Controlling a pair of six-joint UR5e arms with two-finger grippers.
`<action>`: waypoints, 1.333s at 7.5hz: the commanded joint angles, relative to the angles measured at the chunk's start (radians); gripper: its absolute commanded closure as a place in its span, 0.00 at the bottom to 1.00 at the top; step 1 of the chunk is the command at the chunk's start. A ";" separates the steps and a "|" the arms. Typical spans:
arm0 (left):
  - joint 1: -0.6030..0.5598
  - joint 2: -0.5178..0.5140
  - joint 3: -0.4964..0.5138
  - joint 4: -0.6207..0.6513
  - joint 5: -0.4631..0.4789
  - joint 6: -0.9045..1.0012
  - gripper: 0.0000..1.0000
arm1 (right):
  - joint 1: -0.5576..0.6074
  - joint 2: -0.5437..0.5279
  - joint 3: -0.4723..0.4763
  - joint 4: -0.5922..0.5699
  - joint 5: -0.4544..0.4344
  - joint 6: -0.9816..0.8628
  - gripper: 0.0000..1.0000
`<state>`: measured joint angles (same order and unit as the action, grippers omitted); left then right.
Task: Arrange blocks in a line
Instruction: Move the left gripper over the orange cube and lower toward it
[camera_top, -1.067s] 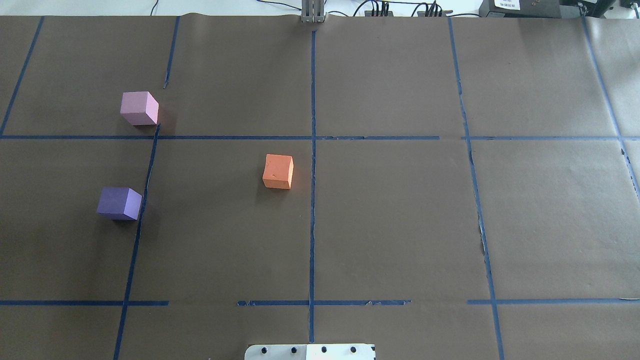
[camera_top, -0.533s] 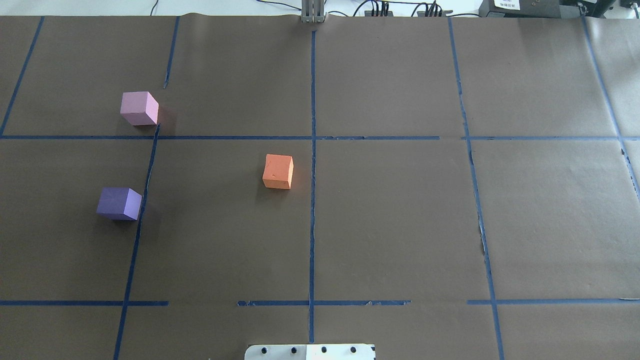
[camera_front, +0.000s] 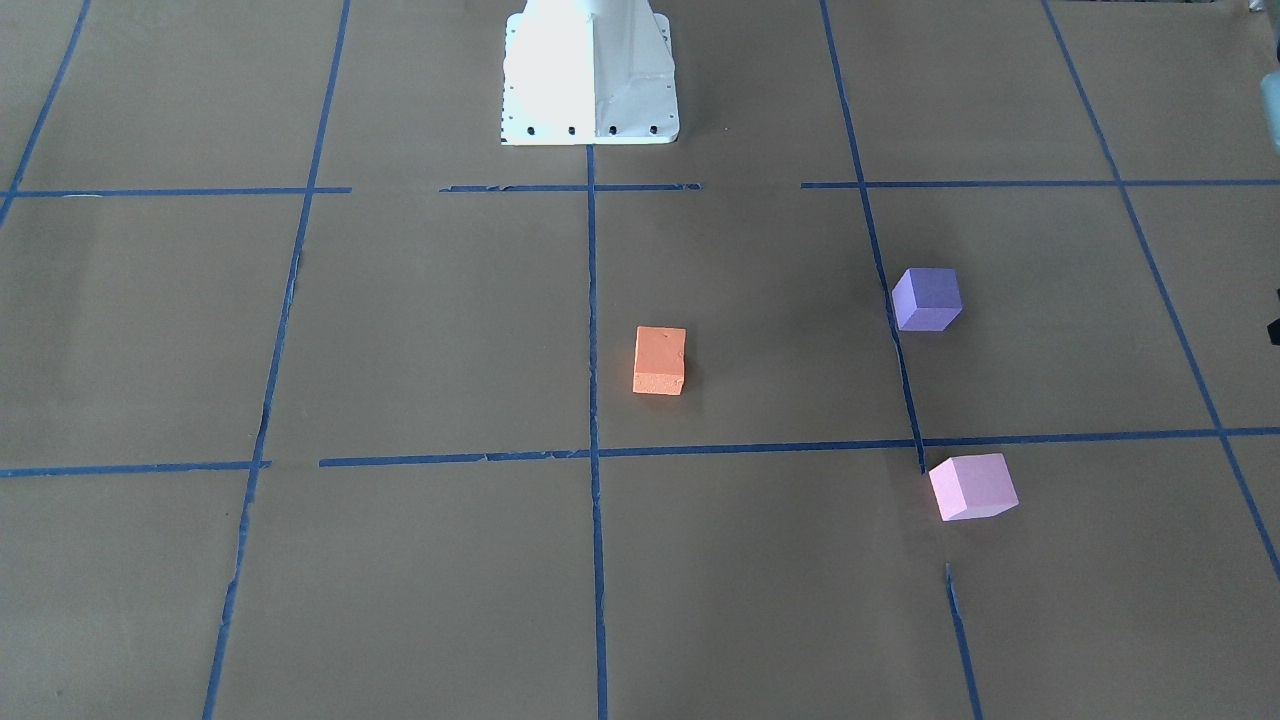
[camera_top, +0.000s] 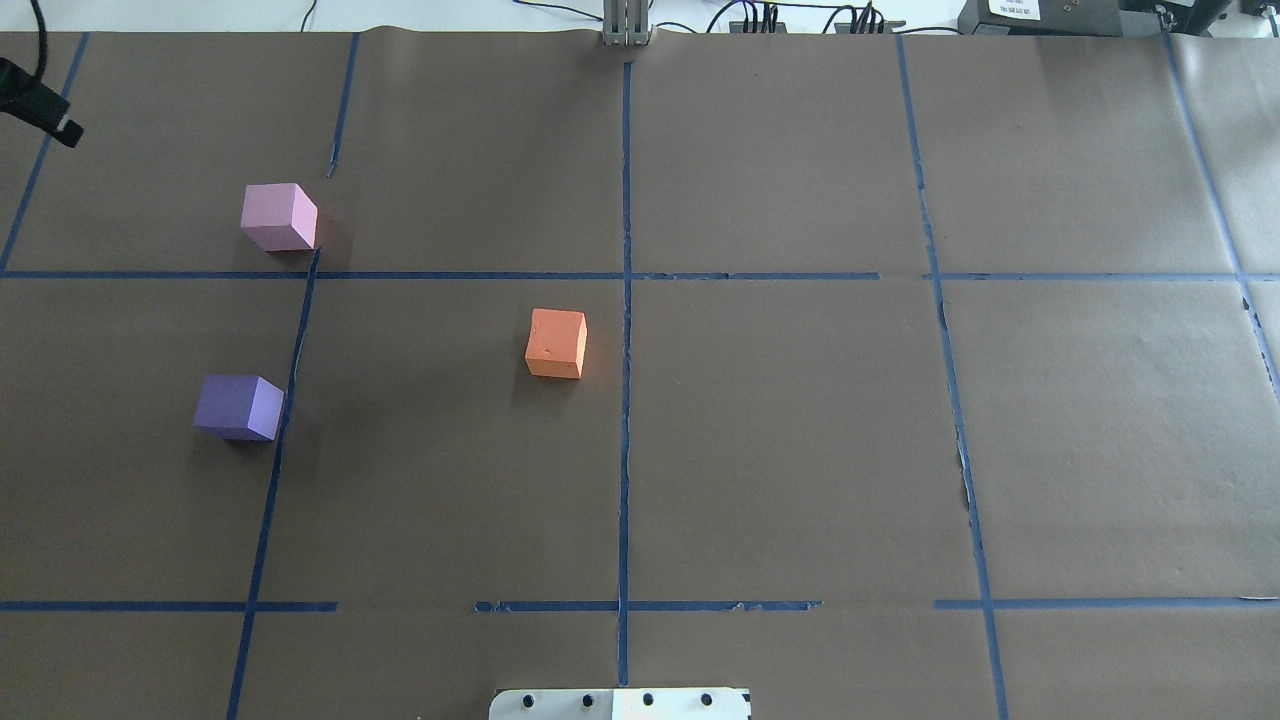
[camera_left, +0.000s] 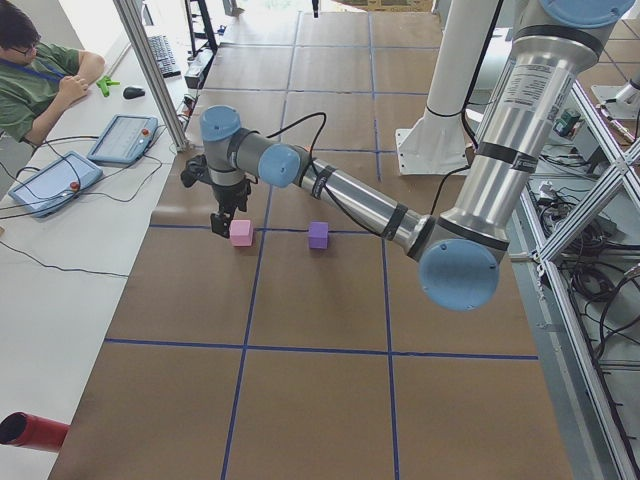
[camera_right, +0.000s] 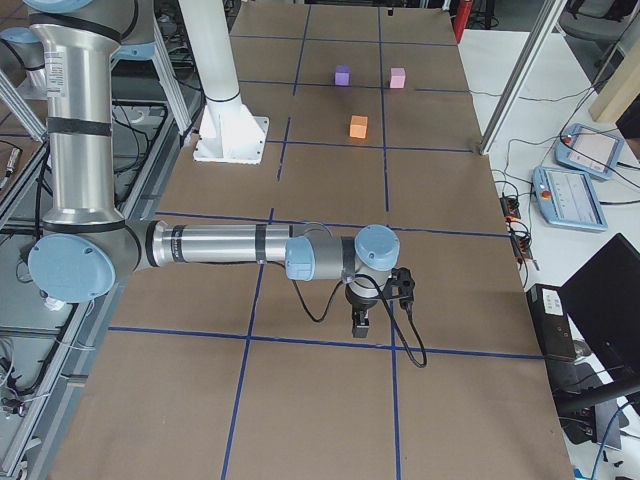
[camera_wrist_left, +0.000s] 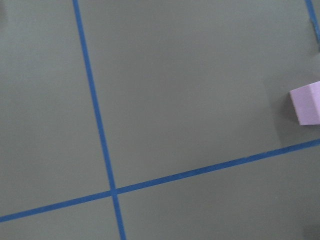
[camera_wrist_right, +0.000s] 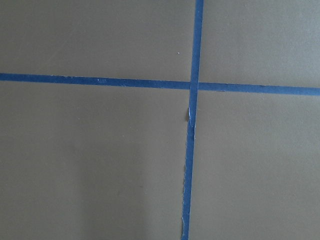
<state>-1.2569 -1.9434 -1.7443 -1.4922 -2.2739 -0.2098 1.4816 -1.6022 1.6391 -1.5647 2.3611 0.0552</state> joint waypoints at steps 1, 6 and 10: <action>0.123 -0.089 -0.020 -0.008 -0.005 -0.115 0.00 | 0.000 -0.001 0.001 0.000 0.000 0.000 0.00; 0.332 -0.213 -0.004 -0.029 0.056 -0.487 0.00 | 0.000 -0.001 0.001 0.000 0.001 0.000 0.00; 0.539 -0.291 0.012 -0.034 0.189 -0.831 0.00 | 0.000 0.001 0.001 0.000 0.001 0.000 0.00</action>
<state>-0.7595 -2.2108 -1.7372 -1.5250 -2.1096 -0.9575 1.4814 -1.6025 1.6398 -1.5647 2.3618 0.0552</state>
